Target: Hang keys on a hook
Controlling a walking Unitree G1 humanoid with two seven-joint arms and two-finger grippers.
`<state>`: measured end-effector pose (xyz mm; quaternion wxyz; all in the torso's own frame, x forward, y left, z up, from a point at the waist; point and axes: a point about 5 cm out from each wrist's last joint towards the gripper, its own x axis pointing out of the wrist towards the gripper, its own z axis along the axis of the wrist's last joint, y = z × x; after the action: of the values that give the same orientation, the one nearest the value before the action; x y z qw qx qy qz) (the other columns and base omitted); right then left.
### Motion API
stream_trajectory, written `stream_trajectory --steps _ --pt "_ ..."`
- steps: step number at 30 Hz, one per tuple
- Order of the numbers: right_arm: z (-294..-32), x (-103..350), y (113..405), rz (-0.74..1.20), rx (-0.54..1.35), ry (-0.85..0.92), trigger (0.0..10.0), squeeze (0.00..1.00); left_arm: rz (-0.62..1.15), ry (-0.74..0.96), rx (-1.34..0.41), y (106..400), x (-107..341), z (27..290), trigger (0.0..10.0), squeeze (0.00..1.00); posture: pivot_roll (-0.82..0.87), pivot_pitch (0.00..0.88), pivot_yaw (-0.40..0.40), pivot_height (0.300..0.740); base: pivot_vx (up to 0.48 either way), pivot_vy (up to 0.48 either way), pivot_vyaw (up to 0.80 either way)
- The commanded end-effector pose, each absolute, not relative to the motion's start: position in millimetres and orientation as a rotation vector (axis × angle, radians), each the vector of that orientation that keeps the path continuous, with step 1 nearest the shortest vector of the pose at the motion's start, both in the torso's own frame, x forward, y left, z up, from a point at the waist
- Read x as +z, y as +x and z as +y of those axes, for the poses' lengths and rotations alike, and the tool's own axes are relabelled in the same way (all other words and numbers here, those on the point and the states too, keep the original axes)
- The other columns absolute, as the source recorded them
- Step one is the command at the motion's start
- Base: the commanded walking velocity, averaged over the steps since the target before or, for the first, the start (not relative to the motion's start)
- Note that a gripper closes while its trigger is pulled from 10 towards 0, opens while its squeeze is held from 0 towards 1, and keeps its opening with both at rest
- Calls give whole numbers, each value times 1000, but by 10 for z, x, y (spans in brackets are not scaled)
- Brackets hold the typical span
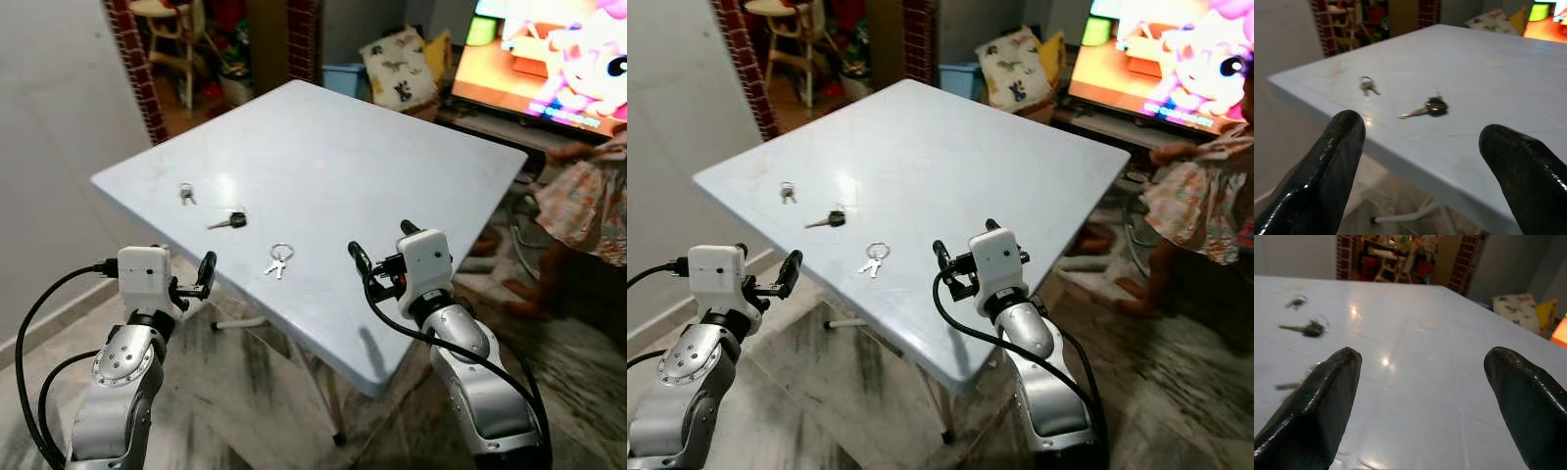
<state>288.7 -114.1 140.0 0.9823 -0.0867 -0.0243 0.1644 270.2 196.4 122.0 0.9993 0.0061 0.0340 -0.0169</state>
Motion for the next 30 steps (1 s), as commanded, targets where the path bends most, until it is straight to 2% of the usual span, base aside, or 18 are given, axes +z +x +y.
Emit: stream_trajectory --steps 1,8,27,30 --pt "-1165 1436 2909 -62 325 -181 10000 0 69 20 -16 2703 1234 1967 10000 0 20 0 -1 740 0 0 0" --pt "-1158 1443 2912 -64 327 -181 10000 0 81 13 -1 2719 1229 1983 10000 0 21 0 -1 740 0 0 0" --pt "-1152 1446 2934 -60 307 -163 10000 0 88 25 -5 2729 1230 1984 10000 0 19 0 4 740 0 418 0" --pt "-1150 1469 2961 -67 302 -163 10000 0 74 38 -9 2747 1250 1972 10000 0 18 0 6 740 0 81 0"
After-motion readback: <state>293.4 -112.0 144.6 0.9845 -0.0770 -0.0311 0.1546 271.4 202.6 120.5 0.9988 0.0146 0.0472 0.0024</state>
